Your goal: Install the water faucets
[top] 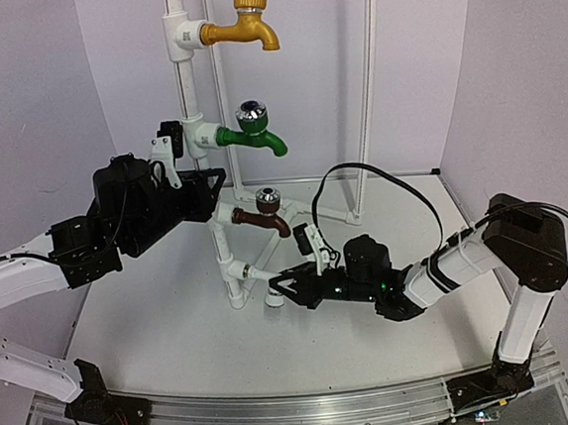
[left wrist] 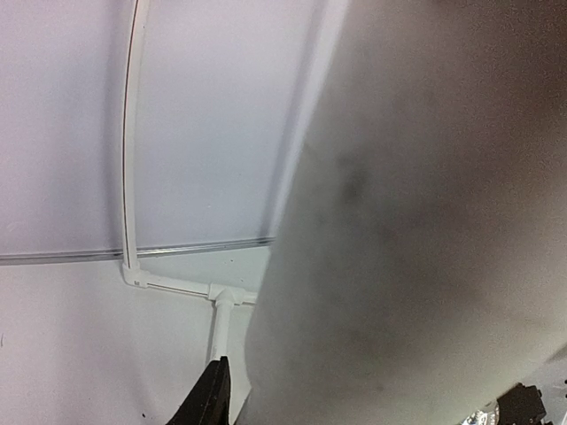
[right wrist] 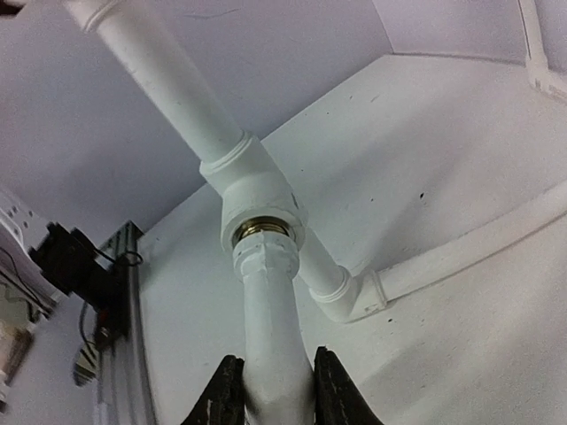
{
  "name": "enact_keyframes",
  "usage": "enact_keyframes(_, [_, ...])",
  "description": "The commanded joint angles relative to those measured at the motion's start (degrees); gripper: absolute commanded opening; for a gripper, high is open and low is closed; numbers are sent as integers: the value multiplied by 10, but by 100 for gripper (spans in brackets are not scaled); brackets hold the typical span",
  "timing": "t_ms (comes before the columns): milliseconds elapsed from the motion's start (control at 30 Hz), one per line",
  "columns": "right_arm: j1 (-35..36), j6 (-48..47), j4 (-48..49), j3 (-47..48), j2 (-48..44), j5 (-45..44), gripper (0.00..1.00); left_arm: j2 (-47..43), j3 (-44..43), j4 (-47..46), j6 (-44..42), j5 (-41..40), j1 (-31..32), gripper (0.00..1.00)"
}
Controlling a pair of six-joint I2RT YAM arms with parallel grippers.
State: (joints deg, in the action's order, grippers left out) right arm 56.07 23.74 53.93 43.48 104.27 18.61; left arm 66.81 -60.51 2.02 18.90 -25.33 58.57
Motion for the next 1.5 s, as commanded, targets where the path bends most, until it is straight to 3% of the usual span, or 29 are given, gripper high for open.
enact_keyframes(0, [-18, 304, 37, 26, 6, -7, 12, 25, -2, 79, 167, 114, 23, 0])
enact_keyframes(67, [-32, 437, 38, 23, 14, 23, 12, 25, -2, 79, 167, 114, 23, 0])
enact_keyframes(267, [-49, 672, 113, 10, 24, 79, 25, 25, 0, 79, 164, 114, 23, 0])
enact_keyframes(333, [-53, 727, 163, 5, 31, 84, 35, 25, 1, 79, 163, 112, 23, 0])
enact_keyframes(400, [-57, 768, 213, 3, 42, 90, 58, 23, 2, 79, 163, 110, 22, 0])
enact_keyframes(500, [-66, 754, 247, 6, 50, 122, 80, 21, 4, 79, 162, 107, 23, 0])
enact_keyframes(600, [-75, 686, 244, -11, 39, 149, 98, 16, 8, 79, 161, 103, 22, 0])
enact_keyframes(767, [-89, 563, 184, -89, -5, 123, 98, 9, 12, 79, 161, 100, 22, 0])
enact_keyframes(867, [-101, 424, 14, -105, -56, 84, 98, 12, 10, 79, 160, 100, 22, 0])
enact_keyframes(933, [-102, 267, -186, -75, -104, 19, 98, 14, 7, 79, 159, 102, 22, 0])
enact_keyframes(1033, [-102, 103, -352, -34, -154, -103, 98, 17, 6, 79, 158, 103, 22, 0])
enact_keyframes(1200, [-101, -110, -386, -65, -269, -261, 98, 18, 5, 80, 157, 103, 22, 0])
enact_keyframes(1367, [-100, -231, -363, -80, -348, -299, 98, 20, 4, 80, 155, 102, 22, 0])
enact_keyframes(1467, [-100, -326, -396, -65, -357, -252, 98, 22, 2, 80, 153, 103, 22, 0])
